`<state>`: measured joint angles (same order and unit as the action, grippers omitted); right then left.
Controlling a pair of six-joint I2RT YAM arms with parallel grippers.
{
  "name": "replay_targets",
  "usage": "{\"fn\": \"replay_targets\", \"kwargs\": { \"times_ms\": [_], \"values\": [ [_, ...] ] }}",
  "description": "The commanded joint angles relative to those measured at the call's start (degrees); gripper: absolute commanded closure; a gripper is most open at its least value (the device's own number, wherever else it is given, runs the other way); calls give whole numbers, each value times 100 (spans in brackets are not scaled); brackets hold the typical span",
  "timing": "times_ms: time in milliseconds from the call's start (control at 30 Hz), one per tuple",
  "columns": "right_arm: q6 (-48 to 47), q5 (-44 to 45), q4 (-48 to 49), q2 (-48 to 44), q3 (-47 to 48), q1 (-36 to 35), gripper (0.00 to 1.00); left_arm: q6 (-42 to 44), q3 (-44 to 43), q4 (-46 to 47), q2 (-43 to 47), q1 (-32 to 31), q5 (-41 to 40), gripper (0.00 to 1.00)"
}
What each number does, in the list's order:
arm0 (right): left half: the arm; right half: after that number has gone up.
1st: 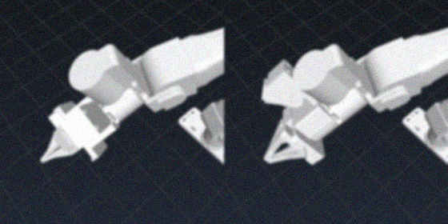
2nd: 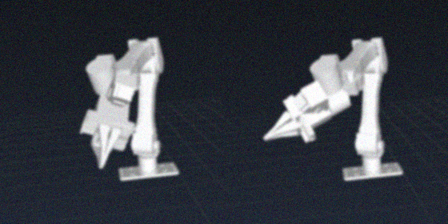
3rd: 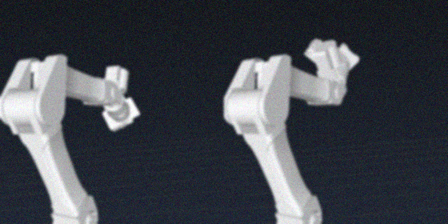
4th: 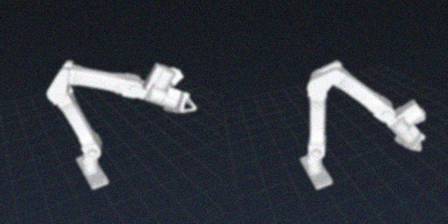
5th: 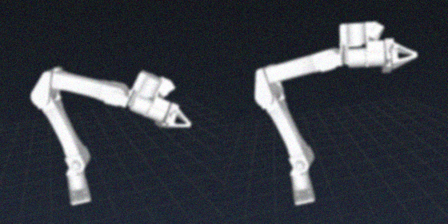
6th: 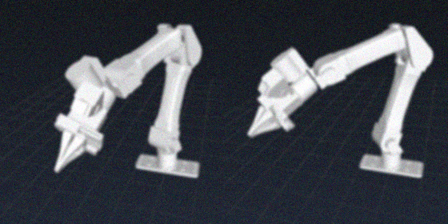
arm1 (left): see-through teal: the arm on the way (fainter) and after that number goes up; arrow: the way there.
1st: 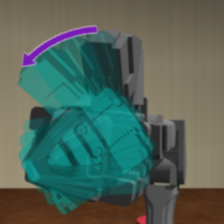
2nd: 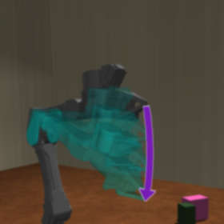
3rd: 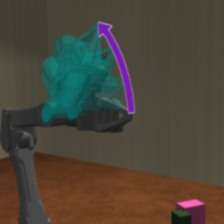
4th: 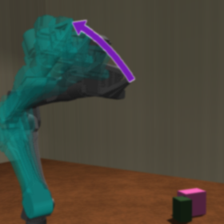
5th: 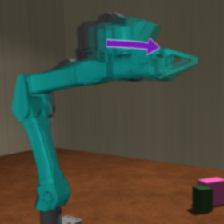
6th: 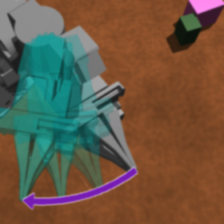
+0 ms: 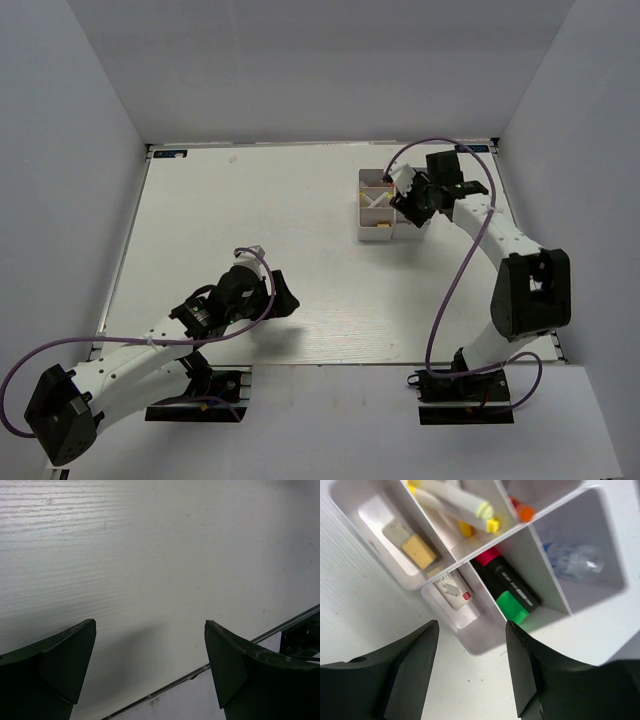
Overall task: Sort the stationery into containers
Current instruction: Place the stationery into the container
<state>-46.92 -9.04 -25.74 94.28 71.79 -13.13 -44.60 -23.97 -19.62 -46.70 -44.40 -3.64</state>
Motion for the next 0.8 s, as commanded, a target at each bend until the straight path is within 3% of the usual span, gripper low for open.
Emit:
{"fn": "replay_targets", "kwargs": {
  "times_ms": [0, 233, 267, 300, 567, 767],
  "values": [
    [489, -133, 51, -952, -24, 38, 38, 100, -99, 115, 20, -16, 47, 1],
    [1623, -1089, -335, -2386, -1184, 91, 28, 469, -284, 502, -269, -16, 381, 1],
    [1737, -1178, -379, -2518, -1463, 100, 13, 522, -415, 555, -374, -16, 442, 1],
    [1878, -1153, -362, -2946, -1762, 117, 10, 575, -416, 555, -436, -16, 443, 1],
    [2889, -108, -186, -4276, -2995, 275, 10, 1199, -1293, 827, -1437, -16, 856, 1],
    [3056, -169, 33, -4786, -3478, 372, 10, 1199, -1585, 959, -1948, -121, 1006, 1]
  ]
}}
